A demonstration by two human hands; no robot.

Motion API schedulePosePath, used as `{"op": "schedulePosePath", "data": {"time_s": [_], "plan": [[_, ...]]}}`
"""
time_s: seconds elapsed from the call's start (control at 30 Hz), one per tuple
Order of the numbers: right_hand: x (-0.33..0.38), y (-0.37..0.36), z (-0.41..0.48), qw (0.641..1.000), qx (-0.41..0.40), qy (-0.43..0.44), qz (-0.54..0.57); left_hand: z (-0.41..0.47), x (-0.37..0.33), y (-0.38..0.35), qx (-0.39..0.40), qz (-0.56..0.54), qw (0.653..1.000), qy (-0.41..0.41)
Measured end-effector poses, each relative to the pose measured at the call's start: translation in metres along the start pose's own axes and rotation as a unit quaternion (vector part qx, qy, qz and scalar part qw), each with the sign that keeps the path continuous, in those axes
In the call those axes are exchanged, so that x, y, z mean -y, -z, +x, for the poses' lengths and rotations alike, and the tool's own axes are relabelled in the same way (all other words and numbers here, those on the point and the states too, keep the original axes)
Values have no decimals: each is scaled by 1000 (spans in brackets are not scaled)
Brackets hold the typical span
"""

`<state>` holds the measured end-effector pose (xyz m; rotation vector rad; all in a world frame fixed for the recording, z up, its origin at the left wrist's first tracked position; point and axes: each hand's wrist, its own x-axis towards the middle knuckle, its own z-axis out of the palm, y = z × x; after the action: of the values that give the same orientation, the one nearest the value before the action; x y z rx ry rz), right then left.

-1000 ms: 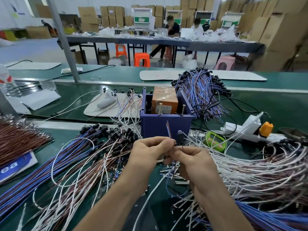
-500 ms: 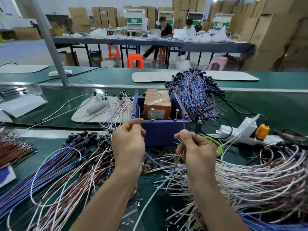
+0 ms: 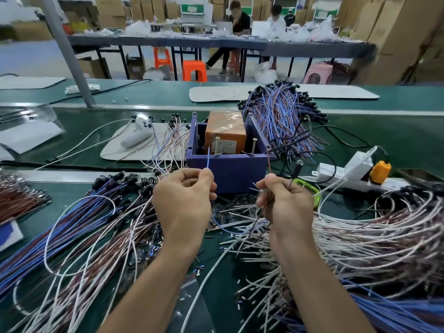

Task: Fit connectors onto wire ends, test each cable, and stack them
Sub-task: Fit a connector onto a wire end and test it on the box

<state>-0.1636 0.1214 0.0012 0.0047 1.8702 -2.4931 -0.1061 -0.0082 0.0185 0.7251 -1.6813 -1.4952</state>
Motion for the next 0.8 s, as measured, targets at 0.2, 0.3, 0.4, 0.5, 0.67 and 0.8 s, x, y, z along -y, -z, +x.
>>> {"op": "schedulePosePath", "data": {"time_s": [0.2, 0.3, 0.4, 0.5, 0.67, 0.8], "plan": [[-2, -1, -3, 1000, 14, -13, 1, -2, -2, 3, -6, -12, 1000, -9], [-2, -1, -2, 1000, 21, -16, 3, -1, 0, 3, -4, -15, 1000, -16], [-2, -1, -2, 999, 24, -19, 7, 1, 3, 4, -4, -17, 1000, -20], [-3, -1, -3, 1000, 25, -19, 5, 3, 6, 5, 5, -18, 1000, -23], [-2, -1, -2, 1000, 23, -21, 4, 5, 10, 2, 18, -33, 999, -14], [-4, -1, -1, 1000, 24, -20, -2, 8, 15, 0, 30, -42, 999, -10]]}}
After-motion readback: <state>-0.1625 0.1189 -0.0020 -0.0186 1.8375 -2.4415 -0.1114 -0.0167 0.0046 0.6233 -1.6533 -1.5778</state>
